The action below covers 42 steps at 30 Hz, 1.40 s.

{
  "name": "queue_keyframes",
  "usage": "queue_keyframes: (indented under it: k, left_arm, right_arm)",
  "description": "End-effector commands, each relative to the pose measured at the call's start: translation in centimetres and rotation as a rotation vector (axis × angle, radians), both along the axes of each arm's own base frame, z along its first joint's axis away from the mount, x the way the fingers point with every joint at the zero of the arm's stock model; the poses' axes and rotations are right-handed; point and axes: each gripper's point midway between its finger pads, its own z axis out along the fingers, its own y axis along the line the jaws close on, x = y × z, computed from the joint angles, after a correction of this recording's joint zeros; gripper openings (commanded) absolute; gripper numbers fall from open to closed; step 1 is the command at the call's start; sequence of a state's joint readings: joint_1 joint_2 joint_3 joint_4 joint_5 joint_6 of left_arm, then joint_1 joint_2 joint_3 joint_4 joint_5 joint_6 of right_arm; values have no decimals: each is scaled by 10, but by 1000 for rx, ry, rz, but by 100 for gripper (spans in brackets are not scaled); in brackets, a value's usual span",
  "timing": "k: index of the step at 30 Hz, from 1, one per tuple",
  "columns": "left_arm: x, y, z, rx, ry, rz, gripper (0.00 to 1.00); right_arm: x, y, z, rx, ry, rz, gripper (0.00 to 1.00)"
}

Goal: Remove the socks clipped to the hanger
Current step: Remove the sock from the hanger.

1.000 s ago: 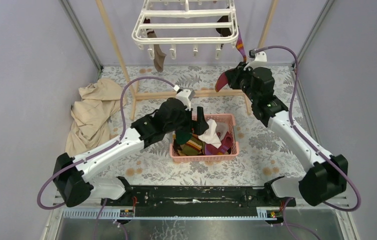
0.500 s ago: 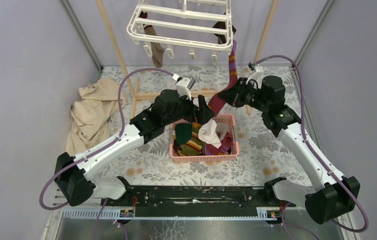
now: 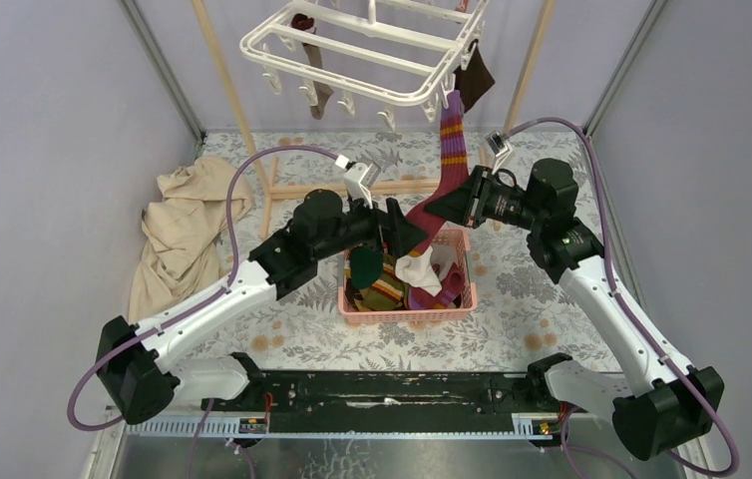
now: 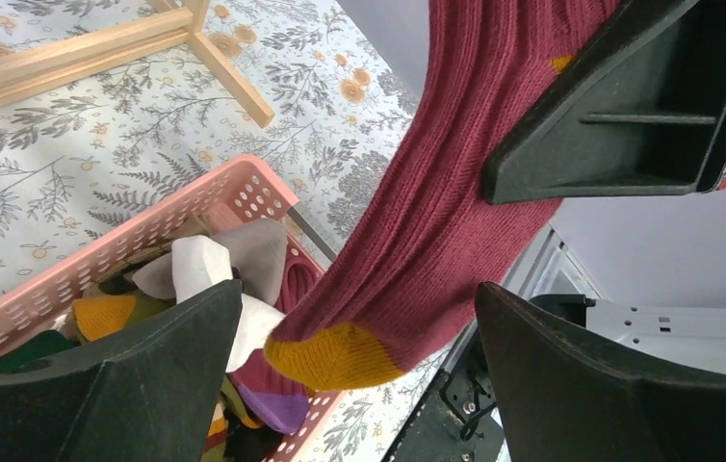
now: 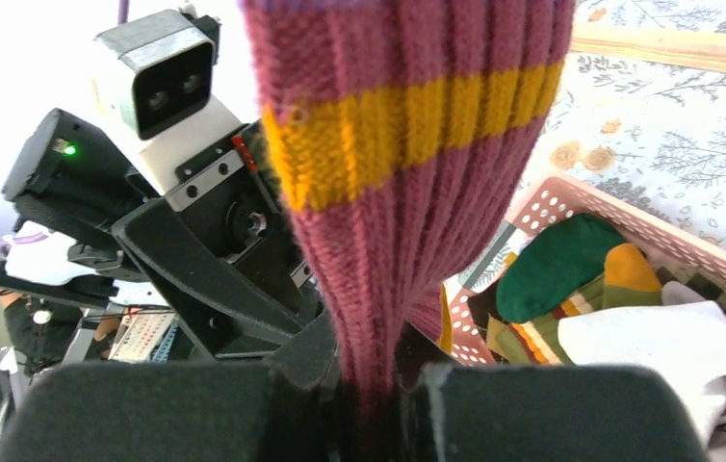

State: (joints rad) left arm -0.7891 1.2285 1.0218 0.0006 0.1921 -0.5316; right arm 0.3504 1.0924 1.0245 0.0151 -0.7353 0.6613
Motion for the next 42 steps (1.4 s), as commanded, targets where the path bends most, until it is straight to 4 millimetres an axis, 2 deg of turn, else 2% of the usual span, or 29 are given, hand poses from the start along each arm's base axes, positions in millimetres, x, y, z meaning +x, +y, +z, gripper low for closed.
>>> queue_keyframes:
  k: [1, 11, 18, 20, 25, 27, 30, 33, 36, 40, 42]
  left_arm:
    - [-7, -2, 22, -101, -51, -39, 99]
    - [-26, 4, 33, -169, -96, -90, 99]
    - [-38, 2, 48, -246, -126, -145, 98]
    - [-40, 1, 51, -260, -130, -162, 89]
    - [-45, -4, 56, -271, -126, -202, 52]
    - [-46, -5, 56, -268, -118, -211, 41]
    - [-47, -5, 57, -266, -117, -217, 31]
    - [-49, -5, 60, -266, -117, -222, 26]
    - [-50, -3, 62, -258, -118, -223, 11]
    - [-47, 0, 65, -207, -110, -202, 0]
    - [-45, 2, 66, -182, -106, -187, 0]
  right_arm:
    - [-21, 5, 26, 96, -33, 90, 9]
    - [-38, 9, 46, 168, -18, 178, 6]
    - [-44, 10, 44, 201, 13, 212, 5]
    - [-45, 10, 42, 205, 19, 214, 5]
    - [-43, 11, 33, 207, 43, 214, 5]
    - [-42, 12, 31, 209, 50, 214, 5]
    - [-39, 12, 30, 214, 53, 212, 5]
    - [-36, 13, 28, 216, 59, 206, 6]
    - [-32, 14, 24, 213, 69, 203, 9]
    - [-27, 14, 15, 178, 84, 176, 27]
    - [-23, 13, 11, 151, 87, 154, 44]
